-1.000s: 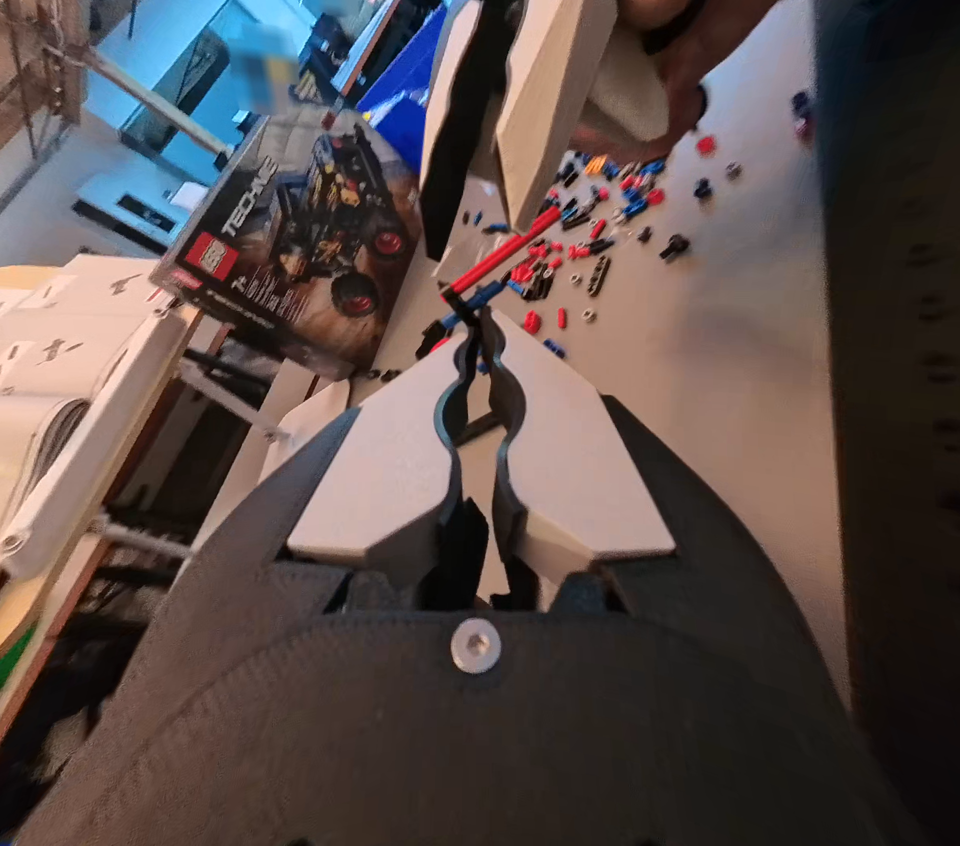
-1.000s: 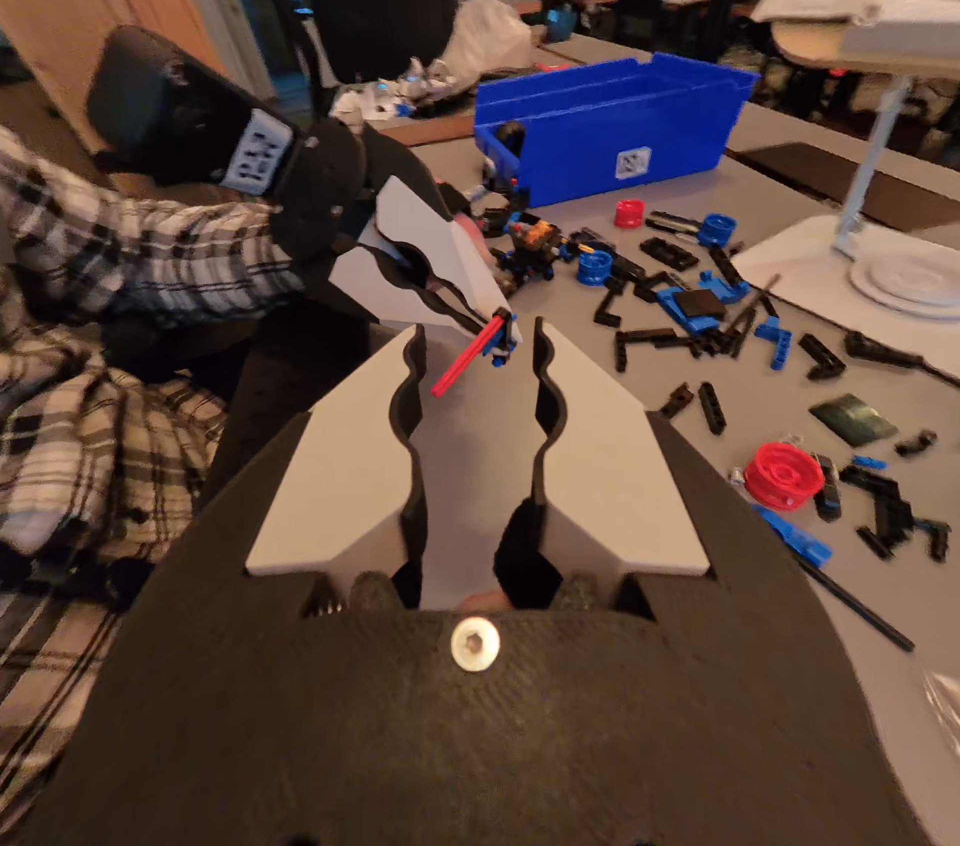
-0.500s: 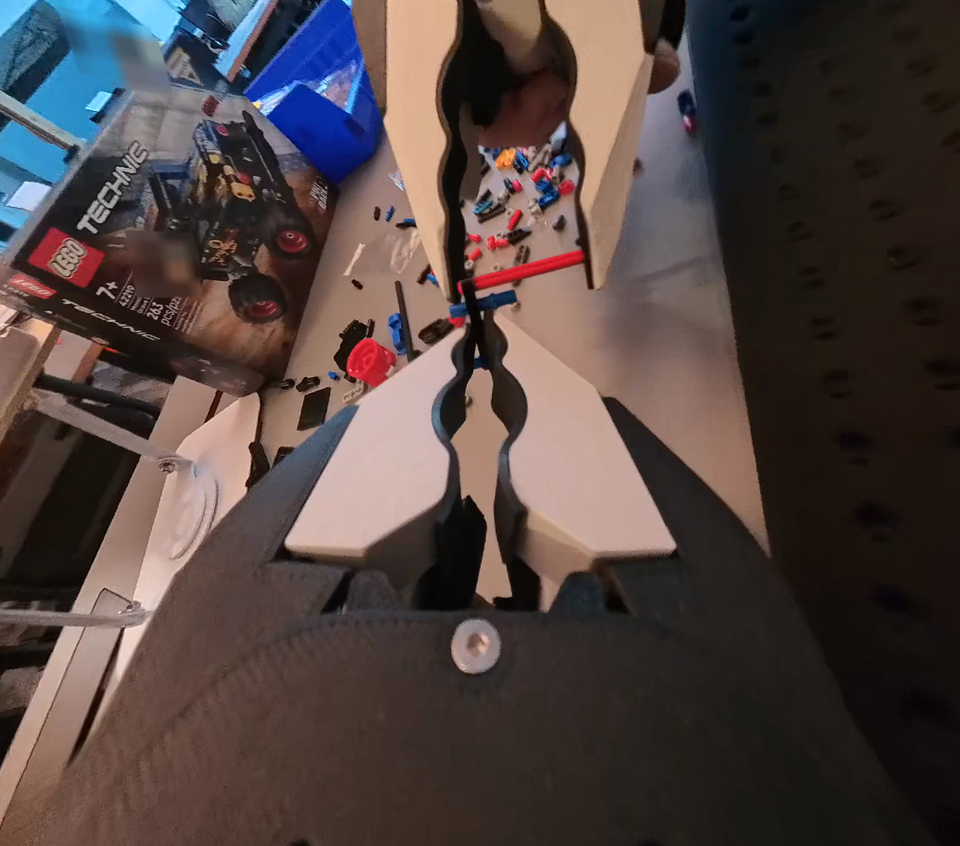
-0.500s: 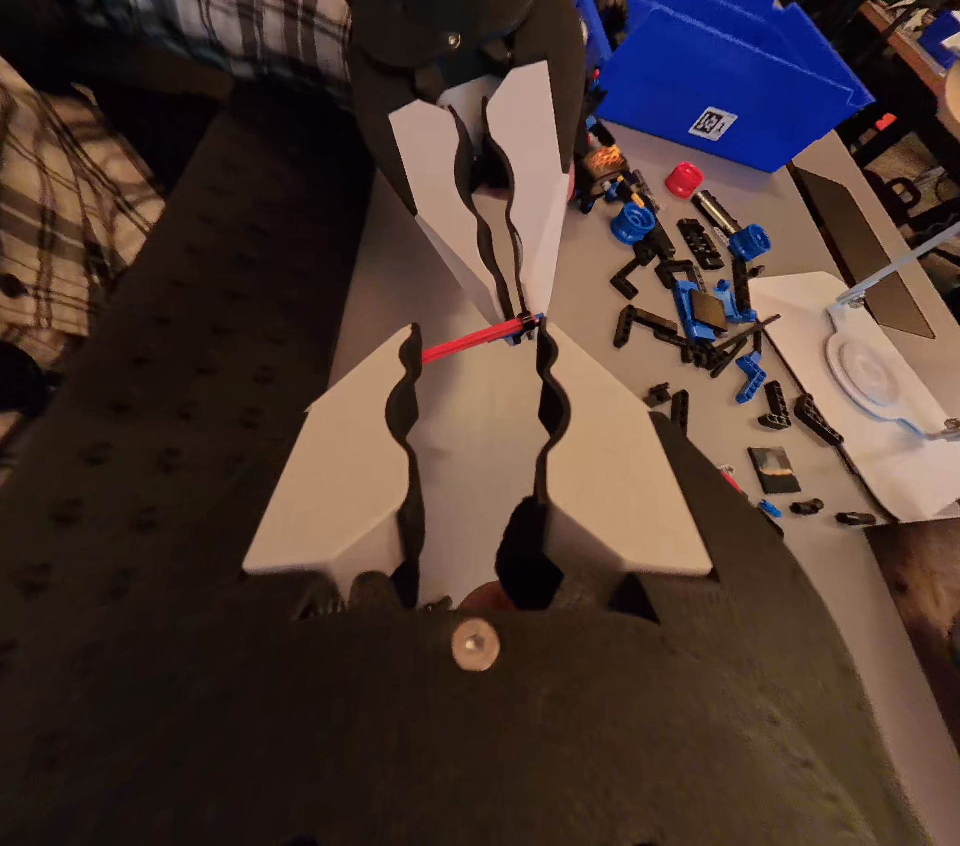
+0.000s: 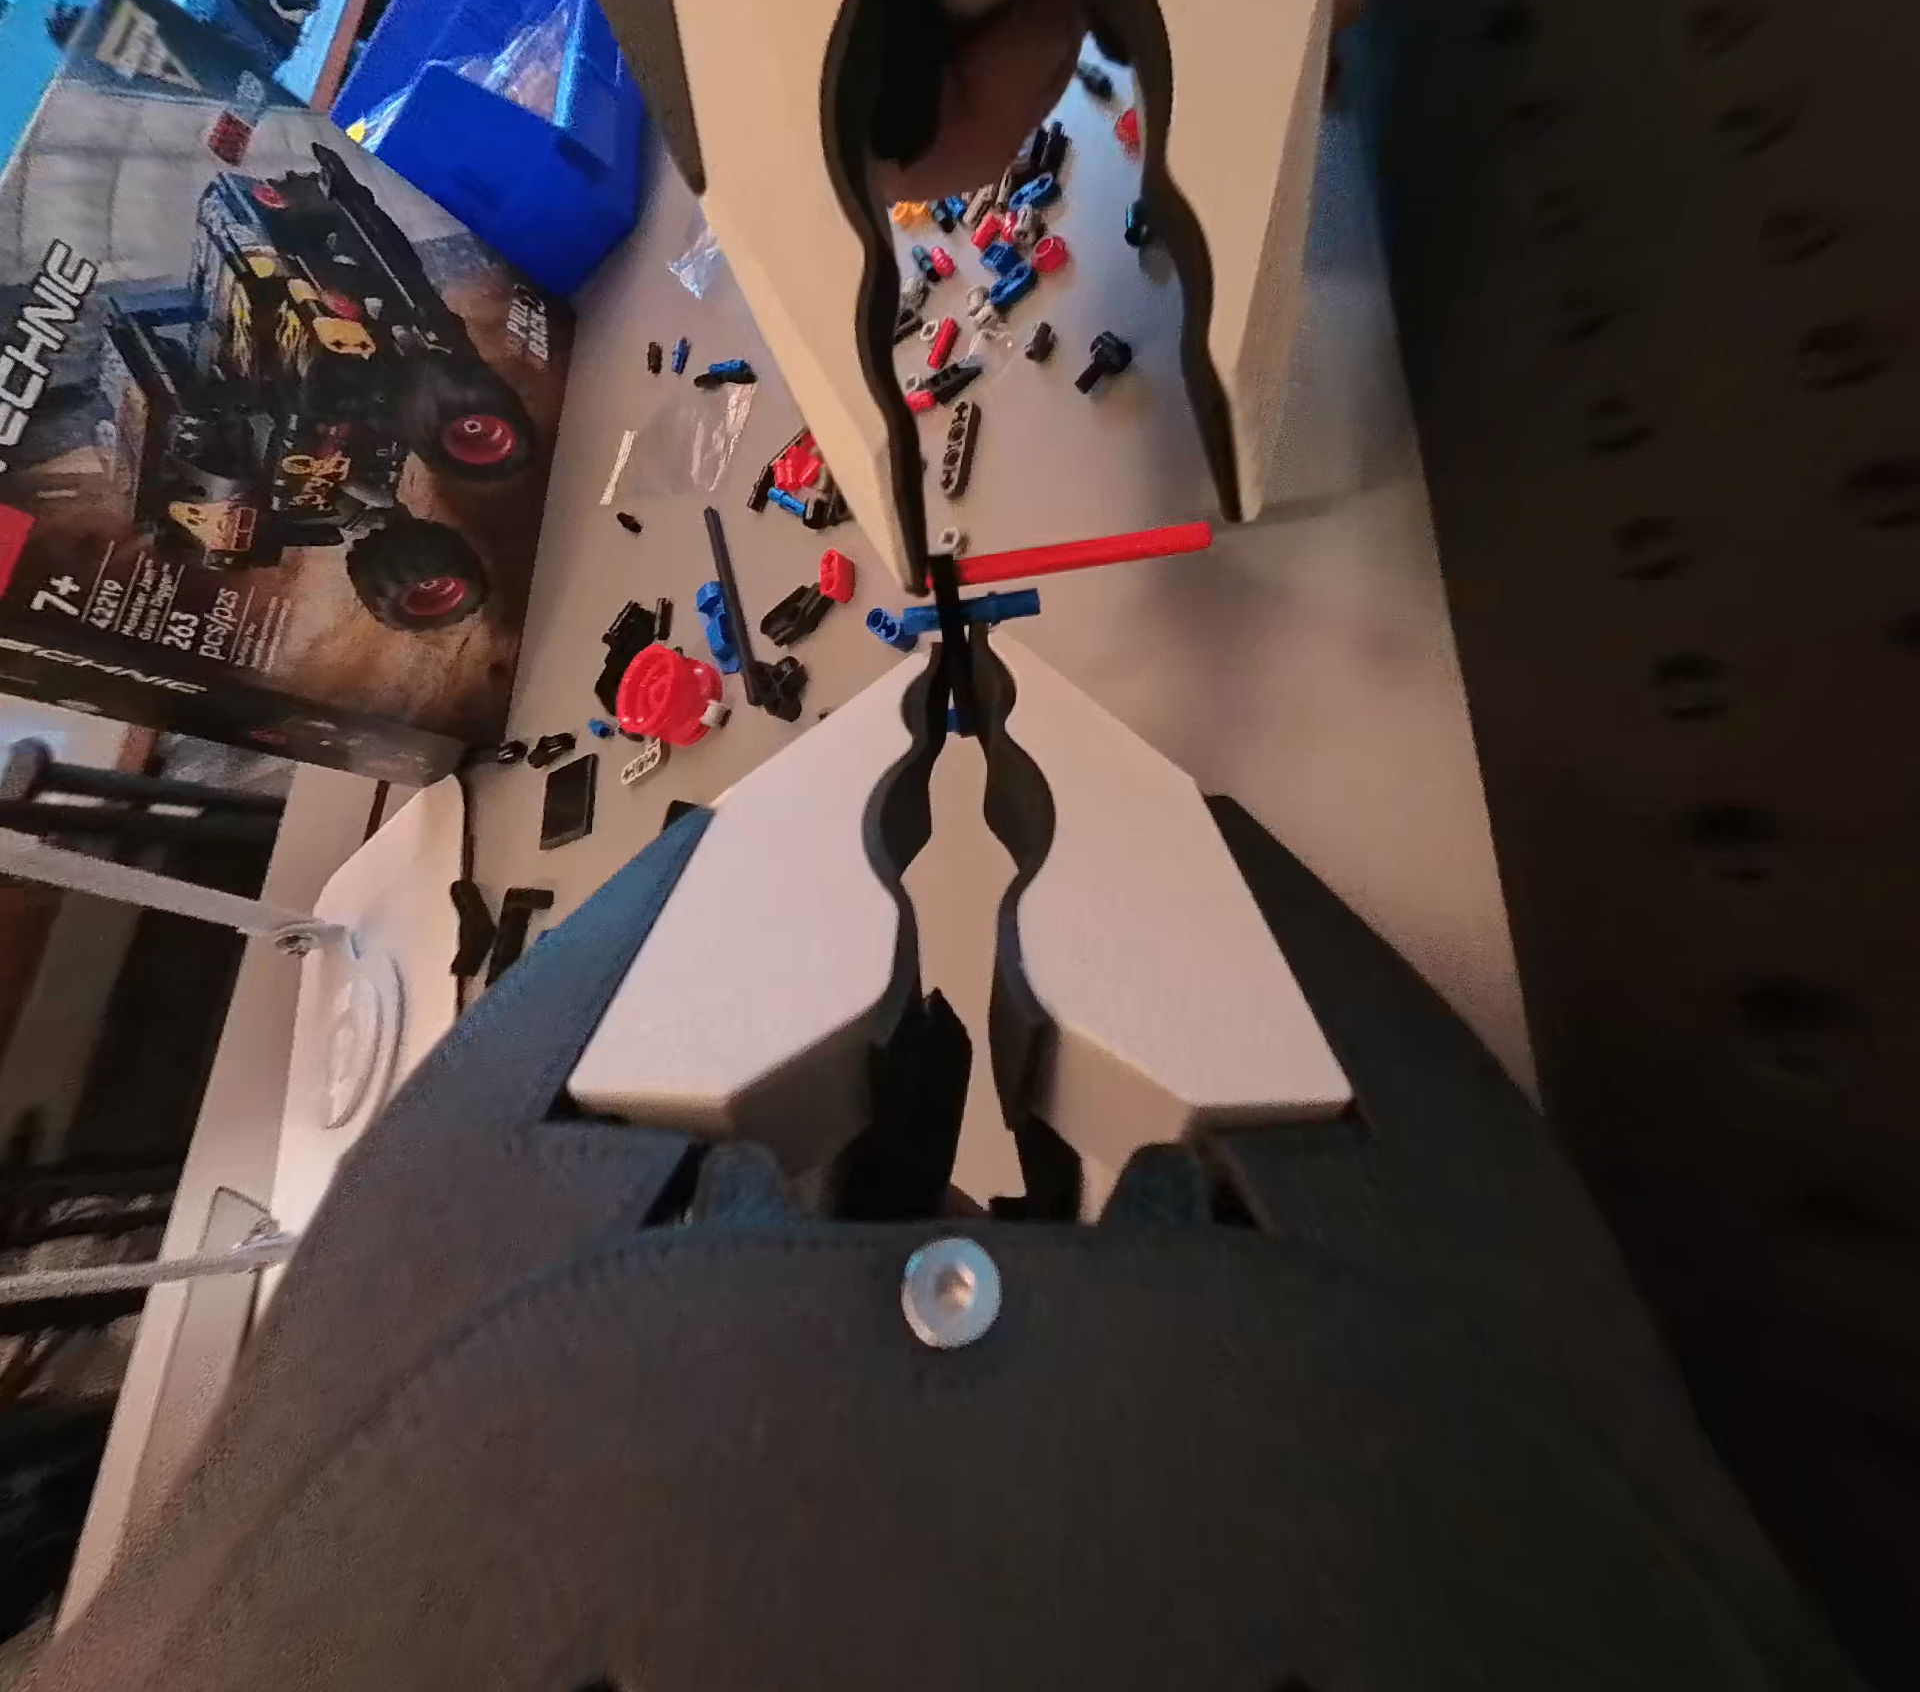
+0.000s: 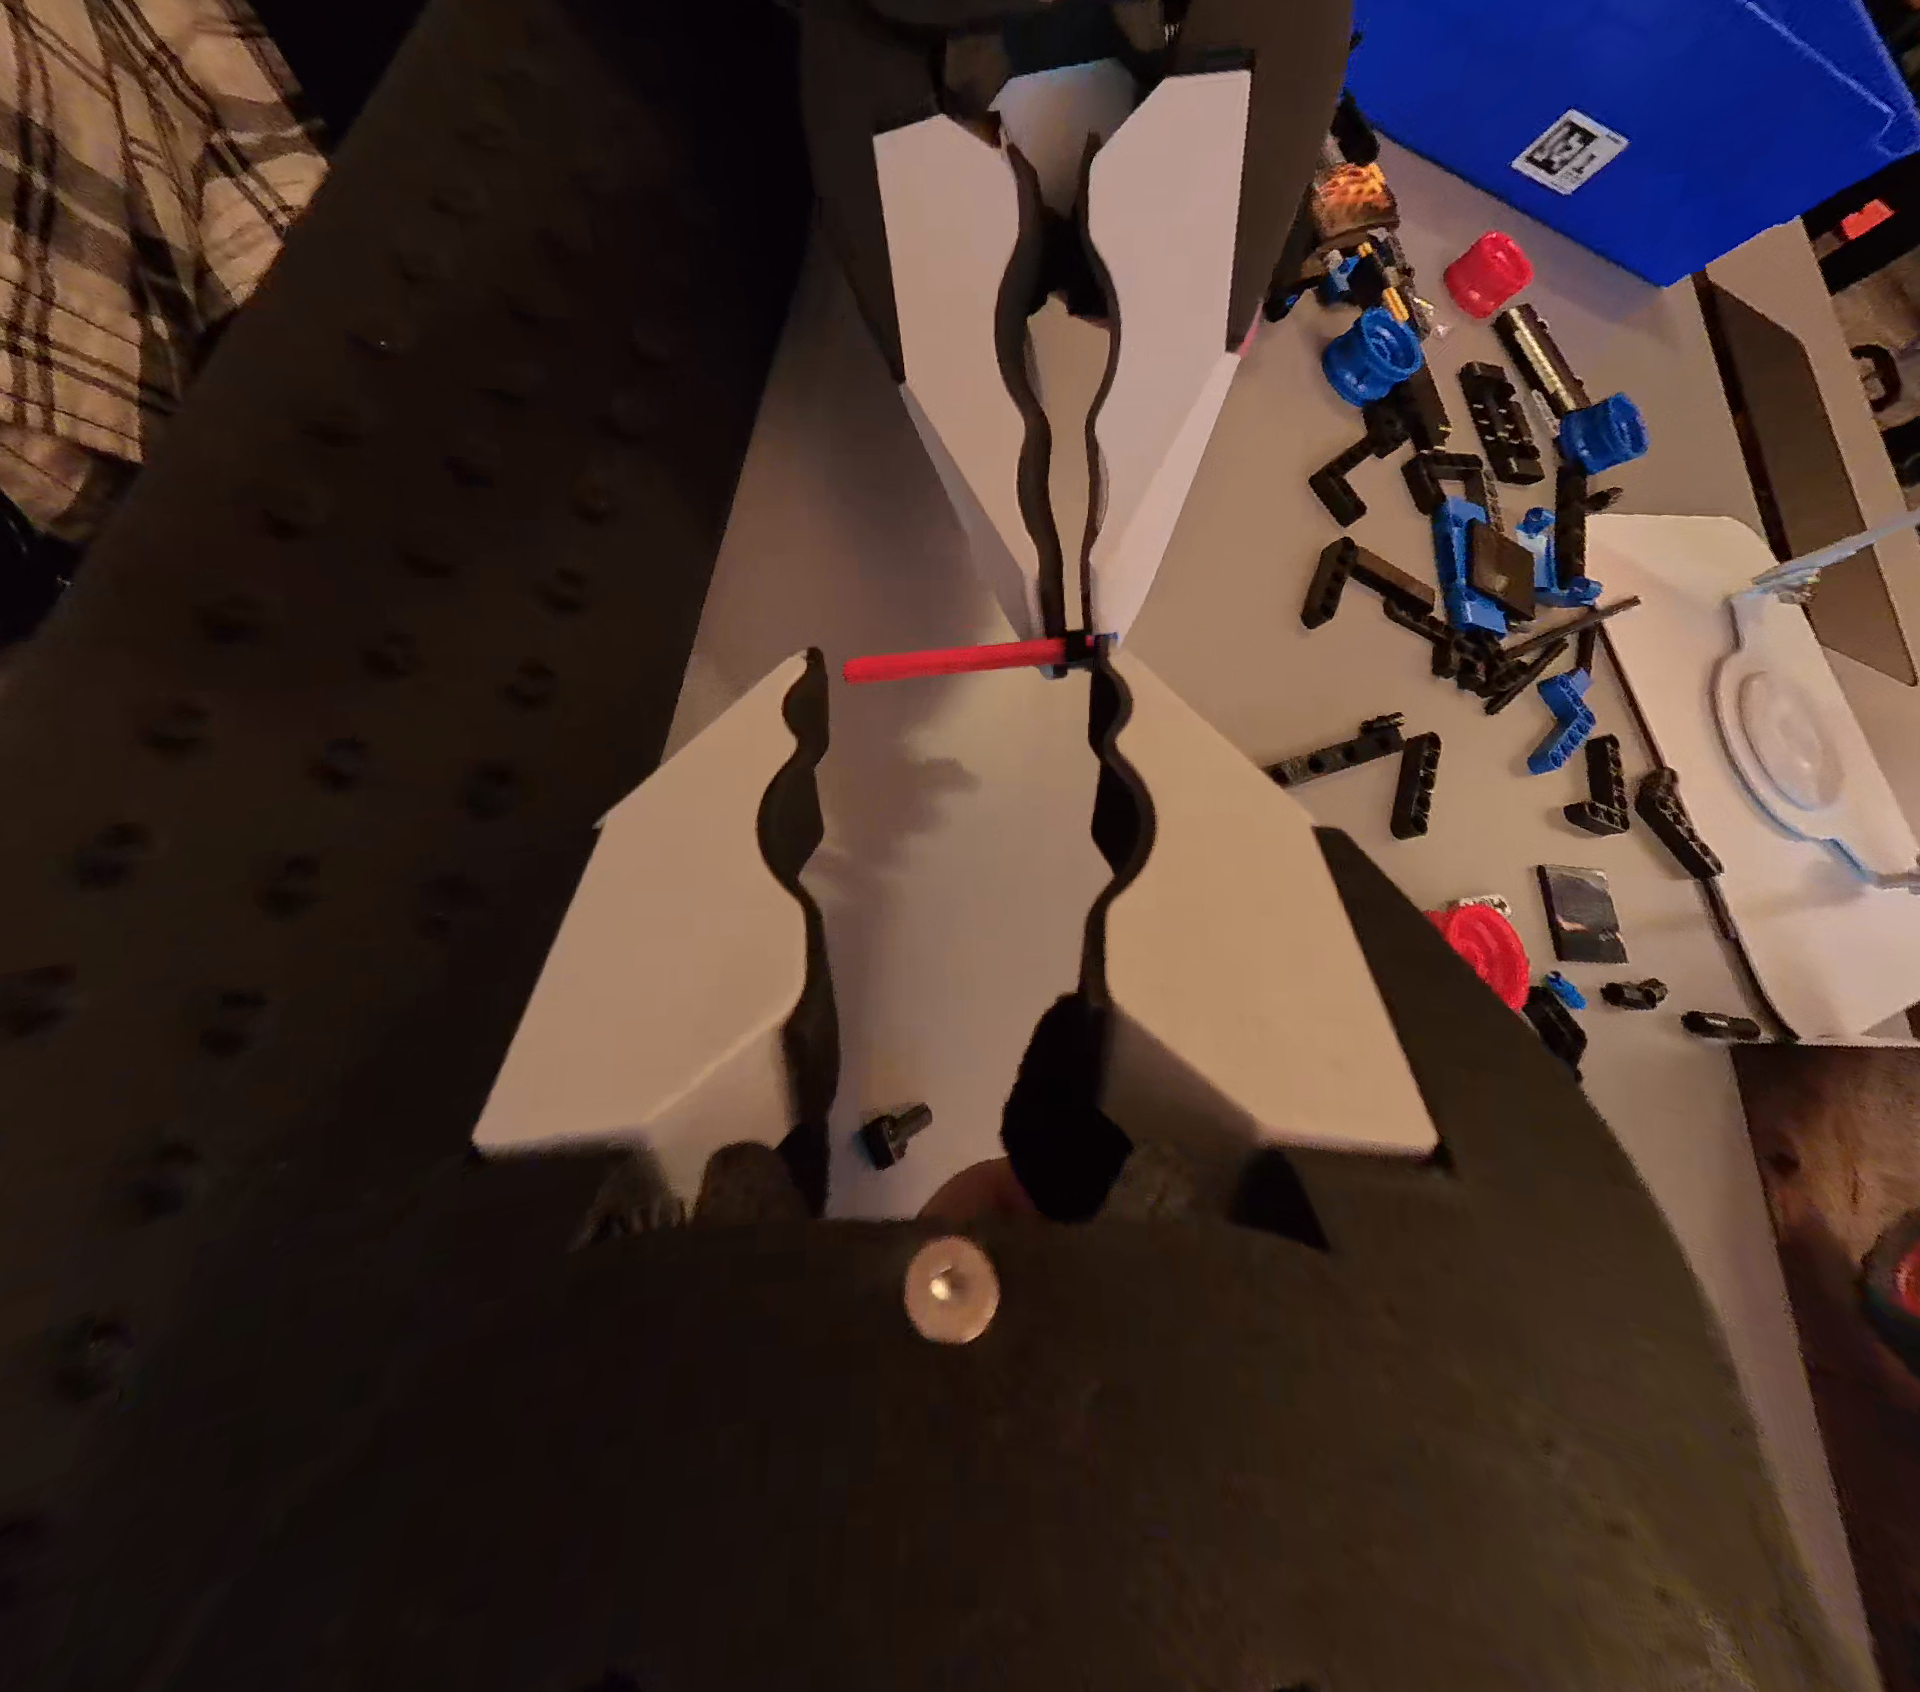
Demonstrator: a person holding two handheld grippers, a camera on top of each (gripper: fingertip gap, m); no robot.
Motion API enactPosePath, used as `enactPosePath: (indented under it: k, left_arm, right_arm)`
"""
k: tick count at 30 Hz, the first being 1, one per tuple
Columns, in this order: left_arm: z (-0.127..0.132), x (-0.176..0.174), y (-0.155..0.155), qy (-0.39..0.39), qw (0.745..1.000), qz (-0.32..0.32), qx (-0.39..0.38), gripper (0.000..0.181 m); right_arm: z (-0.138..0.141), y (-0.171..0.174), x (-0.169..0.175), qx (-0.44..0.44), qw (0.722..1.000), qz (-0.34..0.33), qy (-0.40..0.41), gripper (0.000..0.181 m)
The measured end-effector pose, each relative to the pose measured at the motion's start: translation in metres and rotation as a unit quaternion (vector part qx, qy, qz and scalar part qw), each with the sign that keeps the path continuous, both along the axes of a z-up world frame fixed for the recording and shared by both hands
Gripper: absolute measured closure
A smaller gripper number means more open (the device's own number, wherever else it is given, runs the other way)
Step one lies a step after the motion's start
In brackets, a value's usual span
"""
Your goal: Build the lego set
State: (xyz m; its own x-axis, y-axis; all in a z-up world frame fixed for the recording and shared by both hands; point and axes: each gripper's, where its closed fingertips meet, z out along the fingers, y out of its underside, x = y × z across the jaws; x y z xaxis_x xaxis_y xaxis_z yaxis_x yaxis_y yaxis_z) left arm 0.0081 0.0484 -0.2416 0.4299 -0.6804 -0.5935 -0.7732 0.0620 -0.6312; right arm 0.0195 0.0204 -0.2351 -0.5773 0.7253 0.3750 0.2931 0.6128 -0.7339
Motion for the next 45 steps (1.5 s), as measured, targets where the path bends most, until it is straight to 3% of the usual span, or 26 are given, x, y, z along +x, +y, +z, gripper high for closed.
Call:
enactPosePath:
  k: [4,8,11,15,18,21,24,26,28,30,35,39,45]
  left_arm:
    - [0.001,-0.013,0.014,0.073,0.995,0.043,0.059,0.181]
    - [0.007,-0.020,0.022,0.167,0.974,0.073,0.137,0.181]
    - [0.013,-0.020,0.026,0.202,0.960,0.087,0.173,0.181]
    - [0.016,-0.021,0.028,0.243,0.944,0.097,0.200,0.181]
    - [0.019,-0.019,0.026,0.224,0.950,0.091,0.197,0.179]
    - [0.020,-0.019,0.022,0.179,0.966,0.086,0.162,0.164]
    - [0.019,-0.021,0.017,0.093,0.990,0.078,0.073,0.146]
    - [0.016,-0.013,0.010,0.037,0.998,0.044,0.008,0.151]
    - [0.017,-0.007,0.005,0.005,0.999,0.016,-0.030,0.174]
    - [0.014,-0.006,0.005,-0.014,0.998,0.009,-0.062,0.175]
    - [0.008,-0.005,0.008,0.017,0.994,0.012,-0.103,0.177]
    - [0.003,-0.009,0.009,0.071,0.990,0.012,-0.123,0.177]
    - [-0.007,-0.007,0.011,0.111,0.985,0.010,-0.130,0.177]
  right_arm:
    - [0.007,0.016,-0.006,-0.105,0.992,-0.062,-0.027,0.133]
    - [0.015,0.031,-0.016,-0.202,0.970,-0.127,-0.037,0.156]
    - [0.002,0.040,-0.023,-0.195,0.963,-0.177,-0.055,0.161]
    - [0.004,0.038,-0.031,-0.197,0.962,-0.185,-0.039,0.172]
    - [0.005,0.040,-0.029,-0.177,0.968,-0.179,-0.022,0.177]
    - [0.004,0.040,-0.027,-0.156,0.974,-0.163,-0.001,0.177]
    - [0.004,0.033,-0.022,-0.151,0.981,-0.125,0.015,0.177]
    - [0.006,0.028,-0.022,-0.160,0.981,-0.106,0.019,0.177]
    - [0.006,0.025,-0.022,-0.171,0.981,-0.093,0.019,0.177]
    - [0.004,0.026,-0.021,-0.188,0.978,-0.092,0.008,0.177]
    - [0.005,0.032,-0.020,-0.207,0.973,-0.105,0.001,0.171]
    - [0.005,0.034,-0.018,-0.228,0.967,-0.111,0.002,0.177]
    - [-0.006,0.036,-0.016,-0.189,0.974,-0.121,-0.016,0.178]
